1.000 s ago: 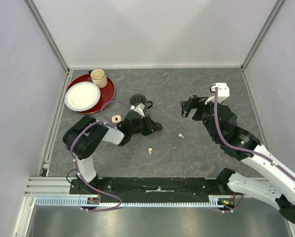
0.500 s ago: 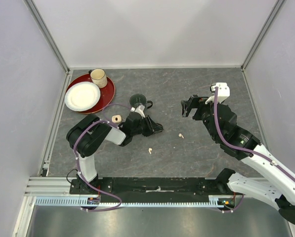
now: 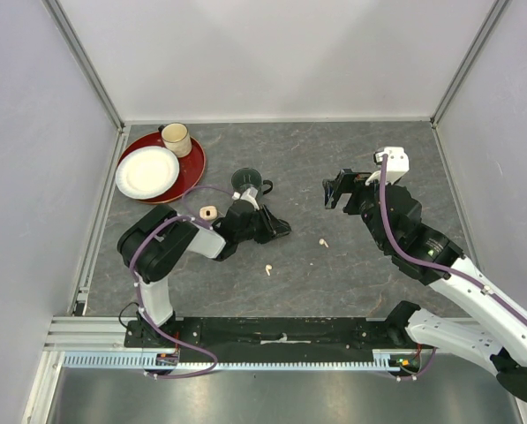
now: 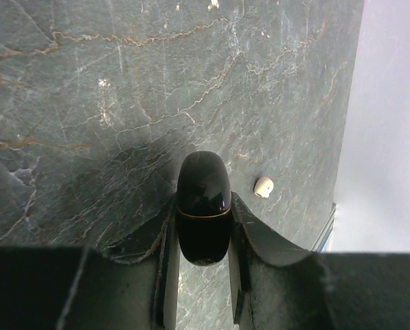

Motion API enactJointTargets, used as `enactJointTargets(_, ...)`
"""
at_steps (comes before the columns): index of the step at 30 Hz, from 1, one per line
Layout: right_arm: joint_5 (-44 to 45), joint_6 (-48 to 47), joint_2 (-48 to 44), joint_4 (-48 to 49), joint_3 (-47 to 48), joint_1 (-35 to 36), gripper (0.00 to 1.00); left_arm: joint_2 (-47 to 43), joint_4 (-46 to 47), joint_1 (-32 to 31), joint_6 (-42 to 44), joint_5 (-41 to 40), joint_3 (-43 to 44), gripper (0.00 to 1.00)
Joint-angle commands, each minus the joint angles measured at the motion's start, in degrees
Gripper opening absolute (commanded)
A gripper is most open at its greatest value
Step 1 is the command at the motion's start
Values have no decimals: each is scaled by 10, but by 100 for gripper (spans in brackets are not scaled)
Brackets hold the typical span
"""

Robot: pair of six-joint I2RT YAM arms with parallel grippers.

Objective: Insert the wireless bluetooth earbuds into the charging case
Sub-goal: Place the charging case at the center of the board.

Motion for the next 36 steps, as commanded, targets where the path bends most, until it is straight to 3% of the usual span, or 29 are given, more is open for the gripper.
enactJointTargets(1, -3, 2, -8, 13, -3, -5, 98, -21, -55, -3, 9, -28, 7, 34)
enactJointTargets(14, -8, 7, -22, 10, -4, -5, 98, -46, -112, -3, 54, -37, 15, 42)
enactJointTargets(17, -6, 7, -24, 9, -4, -6, 98, -47, -119, -2, 58, -37, 14, 48)
enactJointTargets(24, -4, 3, -26, 8, -3, -6, 98, -71, -146, -2, 76, -55, 6, 50)
enactJointTargets(36, -8, 7, -16, 9, -3, -6, 98, -216, -254, -2, 174, -156, -11, 54)
